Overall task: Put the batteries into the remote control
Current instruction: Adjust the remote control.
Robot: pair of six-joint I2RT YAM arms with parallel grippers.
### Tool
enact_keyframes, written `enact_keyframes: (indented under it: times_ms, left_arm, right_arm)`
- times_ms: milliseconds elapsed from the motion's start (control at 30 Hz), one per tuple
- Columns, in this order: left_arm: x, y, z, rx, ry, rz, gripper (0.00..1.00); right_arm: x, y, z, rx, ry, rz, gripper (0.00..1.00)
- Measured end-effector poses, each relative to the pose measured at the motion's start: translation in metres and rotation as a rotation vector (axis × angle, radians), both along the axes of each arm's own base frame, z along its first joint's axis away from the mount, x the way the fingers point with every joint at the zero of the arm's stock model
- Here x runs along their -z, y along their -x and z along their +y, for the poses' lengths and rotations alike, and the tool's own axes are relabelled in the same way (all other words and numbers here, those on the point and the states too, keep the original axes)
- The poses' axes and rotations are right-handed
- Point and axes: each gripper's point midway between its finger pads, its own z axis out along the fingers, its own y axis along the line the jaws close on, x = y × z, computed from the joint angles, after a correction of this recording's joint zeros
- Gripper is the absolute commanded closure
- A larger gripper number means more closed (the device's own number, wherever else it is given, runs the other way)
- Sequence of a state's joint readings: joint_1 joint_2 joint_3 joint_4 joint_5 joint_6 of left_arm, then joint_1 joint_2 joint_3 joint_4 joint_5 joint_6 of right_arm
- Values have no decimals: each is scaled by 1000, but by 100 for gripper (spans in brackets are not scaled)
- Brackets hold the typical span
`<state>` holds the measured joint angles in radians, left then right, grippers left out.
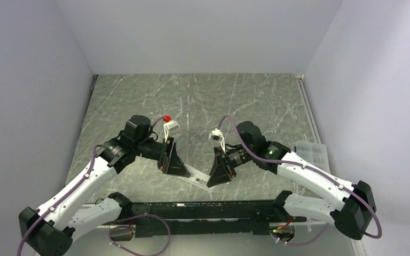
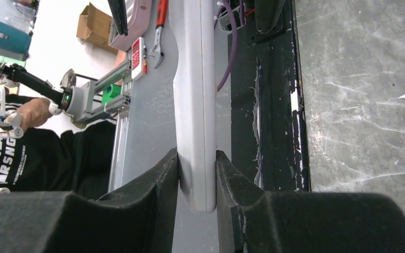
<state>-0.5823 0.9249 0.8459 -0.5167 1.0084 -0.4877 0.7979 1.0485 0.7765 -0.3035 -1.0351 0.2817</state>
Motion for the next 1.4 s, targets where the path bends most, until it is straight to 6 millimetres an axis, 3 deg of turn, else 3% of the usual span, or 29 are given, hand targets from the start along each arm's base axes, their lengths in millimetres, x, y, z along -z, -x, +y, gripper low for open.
enact_keyframes:
  times_ms: [300,833,900,933,1000,1067,1267,1400]
  left_arm:
    - [-2,3,0,14,9,5,33]
    - [0,4,-1,20,5,11,62]
    - [1,4,-1,21,4,14,67]
    - [1,4,-1,24,4,15,75]
    - [0,5,-2,35,12,9,99]
    - [-3,8,-3,58,34,-1,100]
    - [-5,11,-3,80,50,-4,100]
    - [-3,7,-4,55,36,-2,100]
  right_arm:
    - [-11,-4,4,-1,-16,-6,100]
    - [-8,-5,5,7,-2,11,100]
    - [-8,-6,5,13,3,14,100]
    - [-7,-6,5,14,5,16,100]
    - [-6,-6,5,14,11,24,99]
    - [-6,-5,4,7,9,26,94]
    - [-7,-3,3,-2,6,26,62]
    - [-6,-11,2,50,16,-4,52]
